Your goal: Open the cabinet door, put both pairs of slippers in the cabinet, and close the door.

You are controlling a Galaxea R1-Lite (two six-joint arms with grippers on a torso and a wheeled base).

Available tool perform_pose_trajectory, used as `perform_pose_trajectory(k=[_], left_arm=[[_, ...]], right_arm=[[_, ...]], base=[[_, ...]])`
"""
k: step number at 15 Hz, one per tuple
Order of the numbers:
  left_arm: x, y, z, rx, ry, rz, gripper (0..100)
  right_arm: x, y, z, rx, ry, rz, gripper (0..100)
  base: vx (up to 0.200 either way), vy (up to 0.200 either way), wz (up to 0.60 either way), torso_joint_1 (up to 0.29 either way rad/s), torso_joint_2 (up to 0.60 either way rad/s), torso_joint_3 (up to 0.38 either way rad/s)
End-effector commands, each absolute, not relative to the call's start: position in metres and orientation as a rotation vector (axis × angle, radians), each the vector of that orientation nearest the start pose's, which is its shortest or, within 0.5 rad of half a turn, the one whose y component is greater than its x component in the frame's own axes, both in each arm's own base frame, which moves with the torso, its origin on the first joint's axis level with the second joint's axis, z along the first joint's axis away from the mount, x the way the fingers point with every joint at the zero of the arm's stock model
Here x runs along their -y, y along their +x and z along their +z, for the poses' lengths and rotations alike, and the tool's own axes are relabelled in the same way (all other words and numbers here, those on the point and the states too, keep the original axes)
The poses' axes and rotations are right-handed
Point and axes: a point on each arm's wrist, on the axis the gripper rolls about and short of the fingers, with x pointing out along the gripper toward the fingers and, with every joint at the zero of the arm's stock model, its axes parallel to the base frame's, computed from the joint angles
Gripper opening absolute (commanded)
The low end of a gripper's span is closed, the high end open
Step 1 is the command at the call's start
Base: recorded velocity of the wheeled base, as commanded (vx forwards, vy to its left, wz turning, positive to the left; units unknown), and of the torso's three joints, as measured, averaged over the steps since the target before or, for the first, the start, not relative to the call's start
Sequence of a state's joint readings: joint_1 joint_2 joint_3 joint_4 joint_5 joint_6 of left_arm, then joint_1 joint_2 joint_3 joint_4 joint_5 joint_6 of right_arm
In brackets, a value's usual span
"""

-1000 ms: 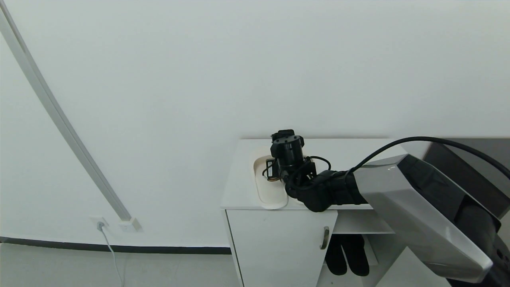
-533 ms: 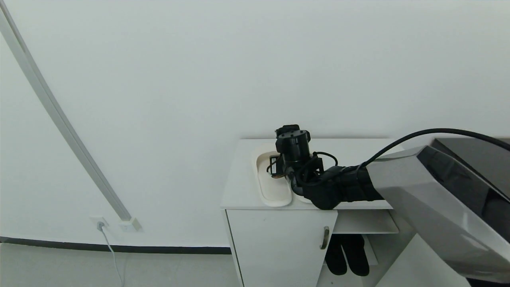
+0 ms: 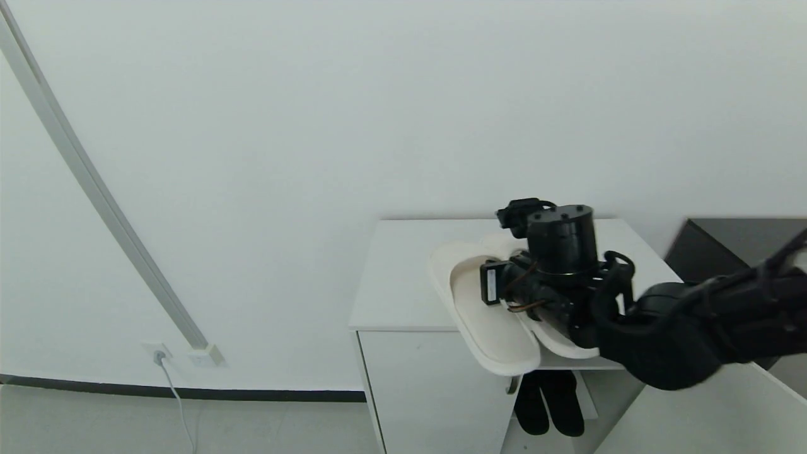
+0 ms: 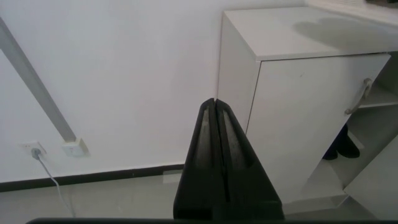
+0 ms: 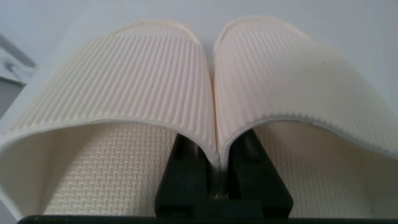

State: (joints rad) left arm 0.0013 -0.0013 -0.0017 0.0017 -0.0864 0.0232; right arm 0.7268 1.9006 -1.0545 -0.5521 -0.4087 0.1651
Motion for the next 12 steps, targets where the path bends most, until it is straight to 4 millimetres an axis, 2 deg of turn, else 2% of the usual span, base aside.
perform_pose_trajectory(k=[1,2,5,12], left_arm=[[0.002,-0.023,0.076,0.001,0.025,-0.086,0],[0.002,-0.023,0.076,0.001,0.023,-0.084,0],[0.002,-0.023,0.076,0.001,0.021,-0.084,0],[0.002,-0.023,0.076,0.001,0.020,-0.084,0]], right_arm=[[-0.190,0.224,0.209,-0.214,0.037,0.373,0],[-0.177,0.207,0.211,-0.217,0.037,0.421,0],[-0.164,0.185,0.209,-0.257,0.030,0.457,0],[-0.164,0.176,0.208,-0.281,0.011,0.479,0]], base=[[0.000,0.000,0.00,0.000,0.00,0.000],[0.000,0.000,0.00,0.000,0.00,0.000],[0.000,0.000,0.00,0.000,0.00,0.000],[0.000,0.000,0.00,0.000,0.00,0.000]])
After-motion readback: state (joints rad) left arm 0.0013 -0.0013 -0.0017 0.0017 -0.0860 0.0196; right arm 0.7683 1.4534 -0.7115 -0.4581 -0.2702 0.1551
